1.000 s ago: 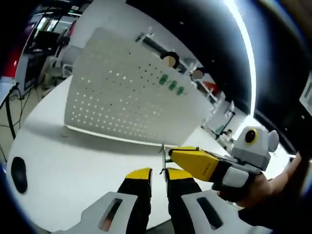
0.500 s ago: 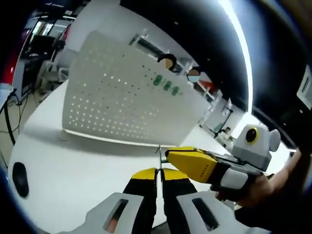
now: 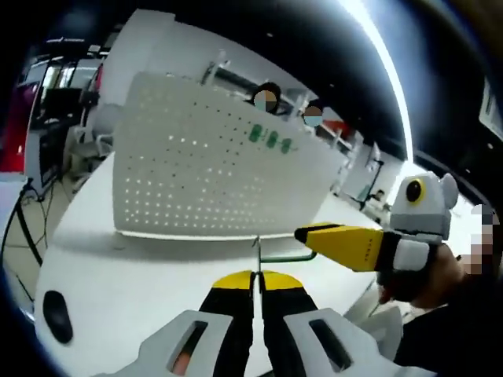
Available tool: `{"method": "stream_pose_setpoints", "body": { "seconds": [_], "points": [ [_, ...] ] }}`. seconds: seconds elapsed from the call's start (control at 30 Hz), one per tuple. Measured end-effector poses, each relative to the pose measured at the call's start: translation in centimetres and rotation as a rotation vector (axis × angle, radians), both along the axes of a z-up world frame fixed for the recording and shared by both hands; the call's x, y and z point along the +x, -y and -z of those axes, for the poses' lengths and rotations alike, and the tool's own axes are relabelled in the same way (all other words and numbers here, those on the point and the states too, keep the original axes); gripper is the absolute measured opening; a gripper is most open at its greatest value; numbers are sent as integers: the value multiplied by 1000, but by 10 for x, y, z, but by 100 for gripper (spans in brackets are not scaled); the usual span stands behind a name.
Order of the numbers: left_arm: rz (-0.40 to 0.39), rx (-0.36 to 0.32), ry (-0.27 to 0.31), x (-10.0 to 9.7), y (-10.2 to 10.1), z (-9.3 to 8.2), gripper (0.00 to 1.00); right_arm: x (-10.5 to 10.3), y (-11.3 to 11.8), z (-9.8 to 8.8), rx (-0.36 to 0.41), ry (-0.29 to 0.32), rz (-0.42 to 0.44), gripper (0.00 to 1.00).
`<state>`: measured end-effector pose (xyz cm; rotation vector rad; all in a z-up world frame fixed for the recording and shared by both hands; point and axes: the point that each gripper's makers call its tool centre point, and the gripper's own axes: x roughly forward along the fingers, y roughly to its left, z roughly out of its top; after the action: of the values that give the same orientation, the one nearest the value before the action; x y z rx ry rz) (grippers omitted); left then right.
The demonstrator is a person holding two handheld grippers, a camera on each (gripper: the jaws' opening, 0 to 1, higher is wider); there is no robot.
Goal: Insert the hook assembly into the mounting plate slot until the hook locks in place.
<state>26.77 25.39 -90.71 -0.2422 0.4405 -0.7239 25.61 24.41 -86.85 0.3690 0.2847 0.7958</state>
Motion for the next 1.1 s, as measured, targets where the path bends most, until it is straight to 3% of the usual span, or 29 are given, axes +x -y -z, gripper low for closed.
{"method": "stream_pose_setpoints", "body": {
  "seconds": [0.3,0.47,0.63,0.9,1.0,1.1],
  "points": [
    [59,111,98,-2,10,0,1,-1,-3,18,2,-65,-12,8],
    [85,157,160,-2,15,0,1,2,0,19,40,-91,2,6],
    [82,181,198,1,16,-3,1,3,0,15,48,-79,-3,2],
    [73,192,202,4,15,-6,1,2,0,13,55,-66,15,0],
    [70,158,159,3,15,-3,2,4,2,14,42,-57,19,0],
    [73,147,135,3,15,0,3,4,3,19,54,-88,19,0]
  ]
}}
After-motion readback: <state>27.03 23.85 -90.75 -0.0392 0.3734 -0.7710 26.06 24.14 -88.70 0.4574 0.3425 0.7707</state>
